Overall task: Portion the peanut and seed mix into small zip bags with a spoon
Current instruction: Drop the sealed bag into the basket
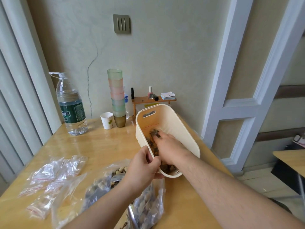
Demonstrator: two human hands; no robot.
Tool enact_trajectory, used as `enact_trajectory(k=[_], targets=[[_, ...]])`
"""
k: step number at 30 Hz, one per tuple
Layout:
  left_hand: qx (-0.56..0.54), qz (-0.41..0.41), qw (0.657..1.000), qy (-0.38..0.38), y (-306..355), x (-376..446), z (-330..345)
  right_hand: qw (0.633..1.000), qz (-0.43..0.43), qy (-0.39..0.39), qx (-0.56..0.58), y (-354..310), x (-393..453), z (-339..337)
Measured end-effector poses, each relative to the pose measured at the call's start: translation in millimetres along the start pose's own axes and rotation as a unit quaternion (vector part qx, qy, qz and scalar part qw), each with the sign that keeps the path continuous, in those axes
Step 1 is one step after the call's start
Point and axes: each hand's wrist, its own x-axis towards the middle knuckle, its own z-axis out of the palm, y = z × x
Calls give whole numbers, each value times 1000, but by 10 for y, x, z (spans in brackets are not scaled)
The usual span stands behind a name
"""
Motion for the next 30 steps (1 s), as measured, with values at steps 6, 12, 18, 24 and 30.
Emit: enact_trajectory(k=[6, 12, 18, 24, 30], targets=[[-18, -7, 1000, 15, -3, 18, 51, 999, -16, -41, -22, 15, 89, 55], [-53, -6, 998, 19, -24, 62, 35, 995, -31, 25, 87, 94, 70, 3], [-29, 2, 998, 52, -72, 355, -6, 948, 60, 165, 268, 264, -235, -412], [49, -33, 998, 36, -7, 721, -94, 930, 24, 220, 295, 196, -488, -307], [84, -51, 995, 6, 80, 708, -369, 900, -94, 294, 309, -265, -578, -209]])
